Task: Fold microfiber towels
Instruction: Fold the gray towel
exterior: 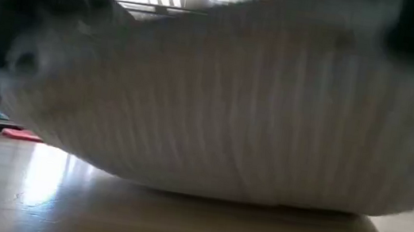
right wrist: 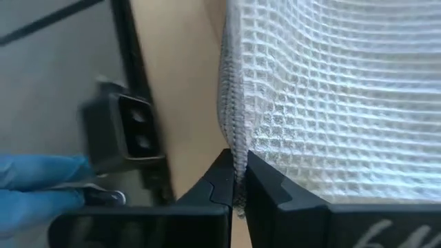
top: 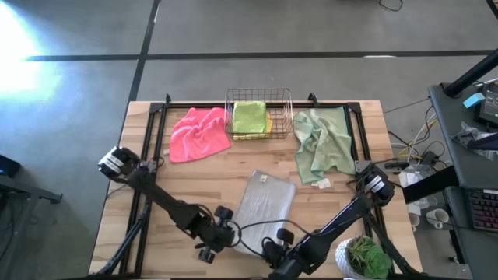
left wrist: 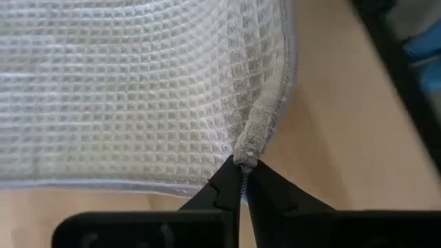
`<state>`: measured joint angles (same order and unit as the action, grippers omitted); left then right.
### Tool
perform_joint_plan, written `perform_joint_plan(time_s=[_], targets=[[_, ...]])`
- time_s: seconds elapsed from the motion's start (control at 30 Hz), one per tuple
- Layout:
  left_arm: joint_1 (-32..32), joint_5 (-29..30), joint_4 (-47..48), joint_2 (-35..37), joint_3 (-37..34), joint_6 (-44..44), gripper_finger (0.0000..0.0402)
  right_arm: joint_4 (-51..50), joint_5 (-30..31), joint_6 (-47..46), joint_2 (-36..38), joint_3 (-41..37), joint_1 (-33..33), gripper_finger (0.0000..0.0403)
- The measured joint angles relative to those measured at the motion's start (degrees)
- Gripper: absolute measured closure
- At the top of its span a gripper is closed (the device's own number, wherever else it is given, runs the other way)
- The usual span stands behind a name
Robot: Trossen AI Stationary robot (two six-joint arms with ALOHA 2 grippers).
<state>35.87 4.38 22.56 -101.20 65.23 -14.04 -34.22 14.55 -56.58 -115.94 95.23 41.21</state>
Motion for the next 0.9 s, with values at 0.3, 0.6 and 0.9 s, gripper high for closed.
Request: perform_joint_plan(time_s=[0.3,0.6,0.9], targets=[[3.48,-1.04,6.54,2.45,6.81,-5.23,0.0401,-7.72,0.57,-1.16,-0.02,9.63,1.56,0.0392],[-3.26,7.62,8.57,2.41,6.31,-8.19,0.0401,-25.10,2.16,-9.77,-0.12,9.19,-0.99,0.0392],[-13.61,7.98,12.92,2.35,5.24,-11.36,0.0402,-35.50,3.93,-16.69,-0.12,6.80,-7.39,0.0392]])
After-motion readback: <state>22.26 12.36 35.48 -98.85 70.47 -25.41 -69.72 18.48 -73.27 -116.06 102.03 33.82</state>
